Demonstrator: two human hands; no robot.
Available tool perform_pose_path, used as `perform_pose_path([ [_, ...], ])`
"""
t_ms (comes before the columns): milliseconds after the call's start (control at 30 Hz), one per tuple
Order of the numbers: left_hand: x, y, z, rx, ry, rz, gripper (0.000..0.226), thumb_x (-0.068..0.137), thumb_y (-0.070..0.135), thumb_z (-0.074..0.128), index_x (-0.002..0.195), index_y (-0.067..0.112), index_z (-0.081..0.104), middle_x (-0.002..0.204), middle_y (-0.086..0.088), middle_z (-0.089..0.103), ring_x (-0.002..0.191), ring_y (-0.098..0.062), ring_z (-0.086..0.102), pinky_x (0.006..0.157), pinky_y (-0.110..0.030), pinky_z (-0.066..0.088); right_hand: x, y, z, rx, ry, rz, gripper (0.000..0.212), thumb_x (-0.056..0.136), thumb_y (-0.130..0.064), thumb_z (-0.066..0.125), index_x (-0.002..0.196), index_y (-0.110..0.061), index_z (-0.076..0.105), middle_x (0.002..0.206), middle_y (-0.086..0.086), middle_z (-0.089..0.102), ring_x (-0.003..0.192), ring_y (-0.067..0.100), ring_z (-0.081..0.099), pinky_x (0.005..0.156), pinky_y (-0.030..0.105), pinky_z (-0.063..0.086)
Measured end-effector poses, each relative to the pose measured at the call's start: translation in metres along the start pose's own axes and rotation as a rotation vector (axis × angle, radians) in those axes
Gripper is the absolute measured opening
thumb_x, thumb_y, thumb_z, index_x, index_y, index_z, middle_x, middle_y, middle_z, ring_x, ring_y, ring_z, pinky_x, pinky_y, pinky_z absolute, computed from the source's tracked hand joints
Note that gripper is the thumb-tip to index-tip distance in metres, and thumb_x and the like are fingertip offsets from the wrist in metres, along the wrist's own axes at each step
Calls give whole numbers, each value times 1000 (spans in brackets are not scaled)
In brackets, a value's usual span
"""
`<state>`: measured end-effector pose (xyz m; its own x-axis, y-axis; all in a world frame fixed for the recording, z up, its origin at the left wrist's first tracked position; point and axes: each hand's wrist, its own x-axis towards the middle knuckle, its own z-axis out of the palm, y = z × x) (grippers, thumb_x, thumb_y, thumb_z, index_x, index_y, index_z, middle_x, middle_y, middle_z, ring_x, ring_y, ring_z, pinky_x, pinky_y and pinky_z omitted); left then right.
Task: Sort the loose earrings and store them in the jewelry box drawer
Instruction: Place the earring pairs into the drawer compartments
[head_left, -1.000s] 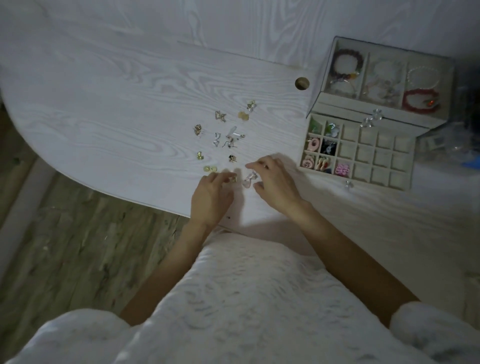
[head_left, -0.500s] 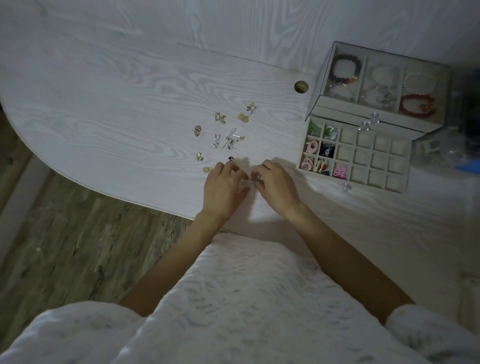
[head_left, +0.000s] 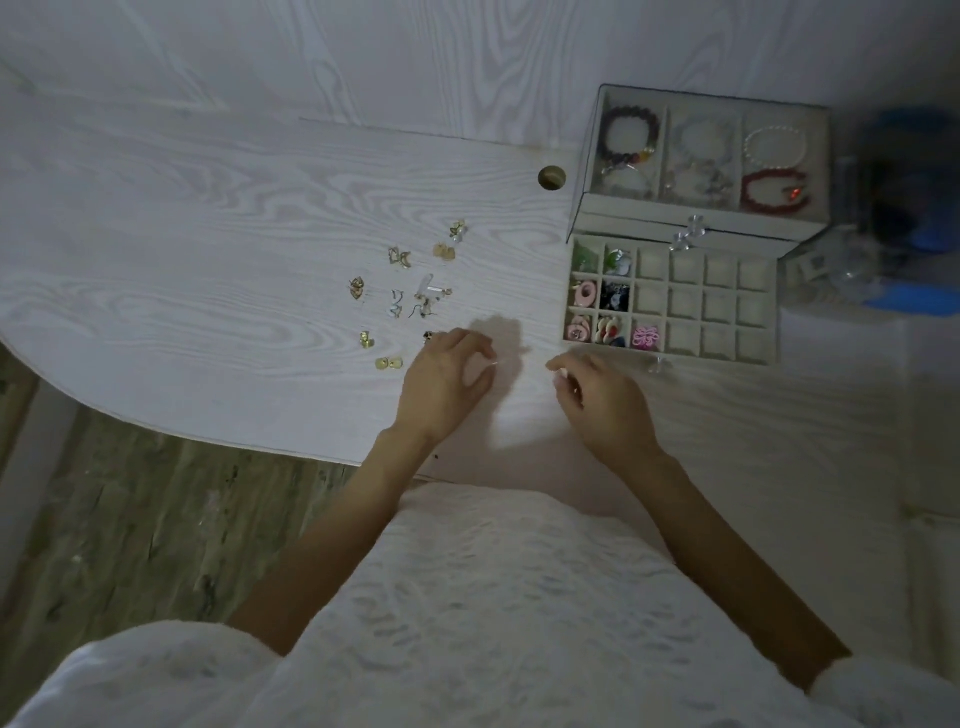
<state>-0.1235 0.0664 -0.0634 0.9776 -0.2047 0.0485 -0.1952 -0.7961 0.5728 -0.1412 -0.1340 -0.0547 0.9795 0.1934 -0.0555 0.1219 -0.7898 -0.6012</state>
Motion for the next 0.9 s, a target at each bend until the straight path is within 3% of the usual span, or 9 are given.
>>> perform_pose_path([
  [100, 6, 21, -4, -263, -38, 45, 11, 84, 19, 67, 93, 16, 62, 112, 6, 68, 99, -9, 63, 85, -23, 48, -14, 9, -19, 118, 72, 105, 10, 92, -15, 53, 96, -14, 61, 85, -6, 57, 68, 8, 49, 60, 23, 35],
  [233, 29, 57, 11, -437, -194, 113, 15, 84, 19, 68, 86, 19, 53, 106, 1, 71, 97, -9, 66, 86, -27, 52, -18, 31, -48, 174, 245, 274, 8, 90, -15, 57, 97, -13, 62, 84, -1, 61, 73, 15, 56, 66, 25, 41],
  [367, 61, 81, 33, -343, -324, 187, 14, 82, 17, 66, 87, 10, 55, 94, -4, 71, 87, -17, 67, 76, -38, 54, -3, 49, -69, 211, 325, 278, 8, 90, -13, 57, 97, -12, 60, 84, 0, 61, 76, 16, 57, 67, 29, 46],
  [500, 95, 105, 48, -233, -213, 157, 14, 83, 16, 65, 88, 6, 56, 80, -7, 69, 73, -24, 66, 64, -35, 52, 29, 61, -77, 211, 302, 238, 11, 90, -10, 54, 101, -9, 58, 90, 5, 63, 80, 21, 59, 70, 36, 48],
  [633, 122, 116, 61, -22, -185, 98, 16, 87, 18, 56, 96, 6, 54, 84, -13, 68, 74, -33, 63, 59, -35, 44, 53, 66, -69, 155, 230, 239, 10, 87, -6, 55, 96, -9, 57, 88, 10, 65, 76, 23, 59, 62, 30, 44],
  [733, 129, 115, 69, 99, -210, 63, 20, 88, 21, 55, 101, 6, 54, 87, -16, 67, 78, -36, 62, 59, -36, 41, 60, 68, -59, 113, 189, 254, 8, 87, -8, 56, 95, -11, 56, 87, 8, 65, 75, 22, 59, 63, 33, 46],
  [900, 128, 106, 79, 115, -222, 100, 22, 88, 18, 54, 108, 10, 58, 93, -15, 70, 83, -35, 66, 67, -41, 53, 64, 72, -54, 76, 211, 258, 13, 89, -8, 55, 99, -10, 62, 91, 12, 68, 79, 26, 62, 68, 36, 50],
])
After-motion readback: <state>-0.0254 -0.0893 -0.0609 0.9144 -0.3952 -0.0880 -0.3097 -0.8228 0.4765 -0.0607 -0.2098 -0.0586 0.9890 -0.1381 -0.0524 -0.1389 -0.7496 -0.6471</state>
